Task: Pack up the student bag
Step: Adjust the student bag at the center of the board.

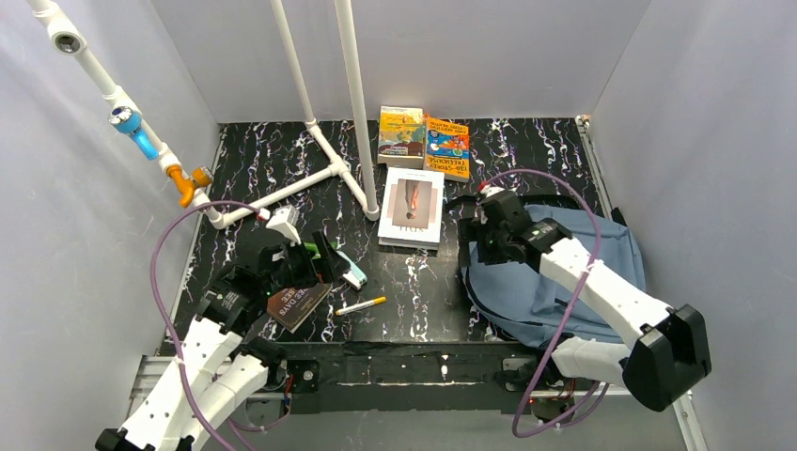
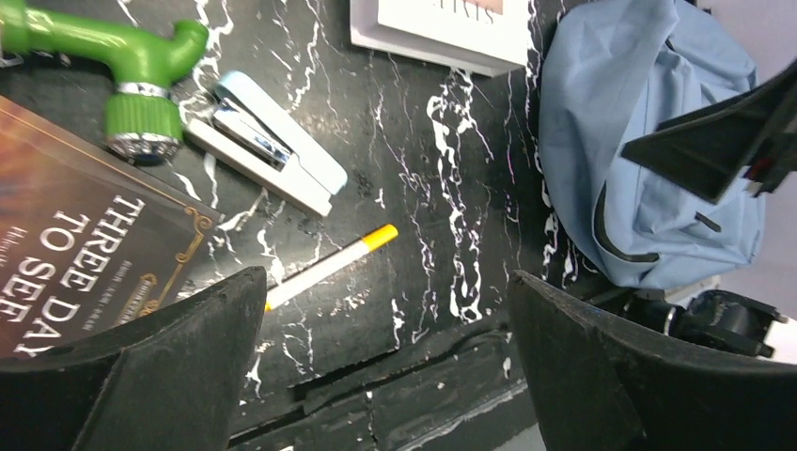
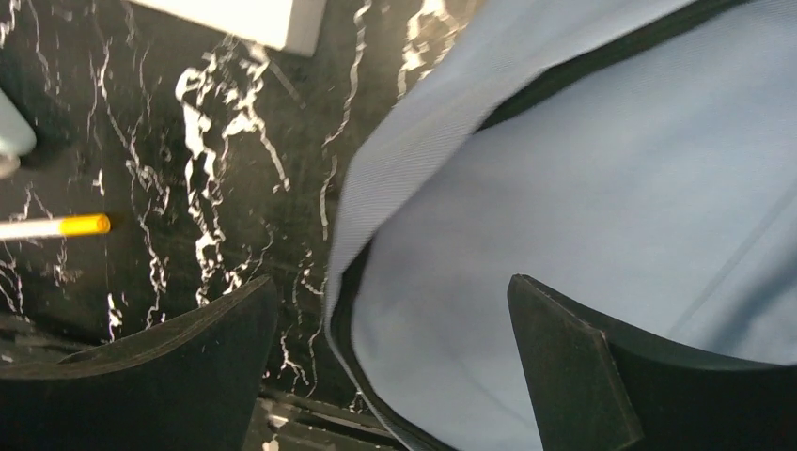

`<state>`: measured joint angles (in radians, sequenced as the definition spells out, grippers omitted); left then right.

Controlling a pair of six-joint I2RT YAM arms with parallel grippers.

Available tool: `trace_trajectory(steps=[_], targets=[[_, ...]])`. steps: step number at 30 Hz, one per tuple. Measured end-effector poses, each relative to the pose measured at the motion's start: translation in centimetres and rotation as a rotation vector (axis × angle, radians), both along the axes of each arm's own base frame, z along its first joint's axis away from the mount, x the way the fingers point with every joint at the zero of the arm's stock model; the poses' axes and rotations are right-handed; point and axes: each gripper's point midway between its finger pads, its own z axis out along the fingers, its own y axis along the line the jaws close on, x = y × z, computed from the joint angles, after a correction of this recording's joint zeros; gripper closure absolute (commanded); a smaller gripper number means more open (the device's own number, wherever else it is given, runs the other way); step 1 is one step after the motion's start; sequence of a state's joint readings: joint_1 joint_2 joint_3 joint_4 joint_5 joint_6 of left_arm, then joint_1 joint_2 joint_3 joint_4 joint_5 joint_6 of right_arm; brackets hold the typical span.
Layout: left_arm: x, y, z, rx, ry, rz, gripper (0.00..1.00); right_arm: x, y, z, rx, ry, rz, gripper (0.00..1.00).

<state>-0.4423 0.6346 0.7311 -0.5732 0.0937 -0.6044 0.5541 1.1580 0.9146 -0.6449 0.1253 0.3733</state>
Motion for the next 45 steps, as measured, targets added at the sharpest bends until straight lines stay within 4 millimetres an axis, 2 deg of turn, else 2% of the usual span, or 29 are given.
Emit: trace_trajectory(steps=[1,4,6,10,12,15,18,23,25,28,32,34,38,40,42,43,45], targets=[[-0.2,-0.2,-0.3,-0.011,0.013,-0.006,0.01,-0.4,0.7,-0.6,-0.005,0.017,0.021,0.09],[-0.5,-1.0,-0.9,-0.048,0.05,-0.024,0.01,-1.1,2.1,-2.1,-0.017,0.047,0.055,0.36],[-0.5,-1.6,-1.1,-0.077,0.075,-0.034,0.01,-0.8,2.4,-3.0,-0.03,0.06,0.044,0.47],[-0.5,-3.4,-1.3,-0.164,0.115,-0.063,0.01,0.1,3.0,-5.1,-0.081,0.077,0.027,0.85],[-0.8,-4.5,-1.7,-0.212,0.138,-0.086,0.01,0.1,3.4,-5.2,-0.09,0.061,0.036,0.98],[-1.6,-6.5,-2.1,-0.266,0.161,-0.137,0.01,0.1,4.3,-4.8,-0.077,0.042,0.055,0.99],[-2.7,-9.1,-2.1,-0.3,0.17,-0.218,0.01,-0.5,6.1,-4.1,-0.01,0.046,0.087,0.99],[-4.1,-14.9,-3.5,-0.254,0.212,-0.354,0.01,-1.6,9.7,-1.1,0.24,0.041,0.103,0.99],[-4.6,-17.2,-3.9,-0.211,0.219,-0.402,0.01,-2.0,10.4,0.0,0.321,0.04,0.088,0.99],[-5.0,-20.7,-3.4,-0.174,0.181,-0.459,0.02,-2.6,11.0,1.5,0.429,0.033,0.054,0.99],[-4.5,-22.8,-2.7,-0.144,0.131,-0.462,0.17,-3.0,11.5,2.9,0.534,0.04,0.016,0.99],[-3.8,-22.8,-2.8,-0.121,0.116,-0.437,0.25,-3.2,11.8,3.2,0.572,0.05,0.007,0.99],[-2.5,-22.5,-3.5,-0.055,0.104,-0.383,0.49,-3.7,11.8,3.4,0.606,0.07,-0.01,0.97],[-2.2,-22.3,-4.0,-0.027,0.107,-0.365,0.62,-3.8,11.8,3.8,0.615,0.063,-0.01,0.92],[-2.0,-22.0,-4.5,-0.003,0.11,-0.354,0.85,-3.9,11.6,4.1,0.618,0.057,-0.006,0.81],[-2.0,-22.0,-4.5,-0.003,0.11,-0.355,0.96,-3.9,11.6,4.2,0.617,0.053,-0.006,0.71],[-2.1,-22.3,-4.1,-0.009,0.102,-0.359,1.0,-3.8,11.5,4.4,0.599,0.038,0.008,0.29]])
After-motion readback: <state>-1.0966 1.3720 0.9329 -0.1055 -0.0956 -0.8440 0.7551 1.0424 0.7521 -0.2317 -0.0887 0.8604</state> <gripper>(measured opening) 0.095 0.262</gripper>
